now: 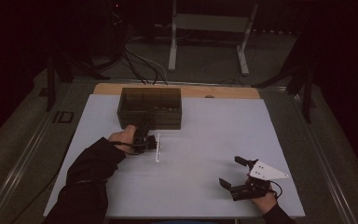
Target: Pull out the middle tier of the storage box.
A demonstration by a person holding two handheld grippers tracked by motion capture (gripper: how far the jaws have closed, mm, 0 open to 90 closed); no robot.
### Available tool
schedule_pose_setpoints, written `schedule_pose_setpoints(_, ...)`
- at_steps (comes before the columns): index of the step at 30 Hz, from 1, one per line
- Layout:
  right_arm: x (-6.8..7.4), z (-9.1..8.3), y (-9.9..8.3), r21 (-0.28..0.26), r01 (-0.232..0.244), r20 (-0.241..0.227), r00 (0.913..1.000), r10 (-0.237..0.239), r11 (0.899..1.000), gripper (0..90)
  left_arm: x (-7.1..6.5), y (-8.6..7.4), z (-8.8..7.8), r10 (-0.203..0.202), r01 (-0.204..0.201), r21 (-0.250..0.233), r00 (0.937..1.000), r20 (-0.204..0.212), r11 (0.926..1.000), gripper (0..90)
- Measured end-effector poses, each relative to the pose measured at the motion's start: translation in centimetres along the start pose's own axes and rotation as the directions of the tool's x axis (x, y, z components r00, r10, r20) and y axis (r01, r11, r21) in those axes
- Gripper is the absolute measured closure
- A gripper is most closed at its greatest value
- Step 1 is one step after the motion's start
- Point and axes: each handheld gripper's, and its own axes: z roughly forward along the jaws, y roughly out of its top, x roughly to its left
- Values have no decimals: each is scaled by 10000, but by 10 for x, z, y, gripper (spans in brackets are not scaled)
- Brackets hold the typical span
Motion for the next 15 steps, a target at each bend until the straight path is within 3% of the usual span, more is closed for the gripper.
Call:
schedule_pose_setpoints(4,0,0,0,4,15,-1,10000,-15,10000,0,2,2,1,-107,107,20,9999,-33,9999,810)
schedule_pose_setpoints(15,0,0,0,41,31,2,10000,-31,10000,0,2,6,1,-66,68,227,10000,-56,9997,822)
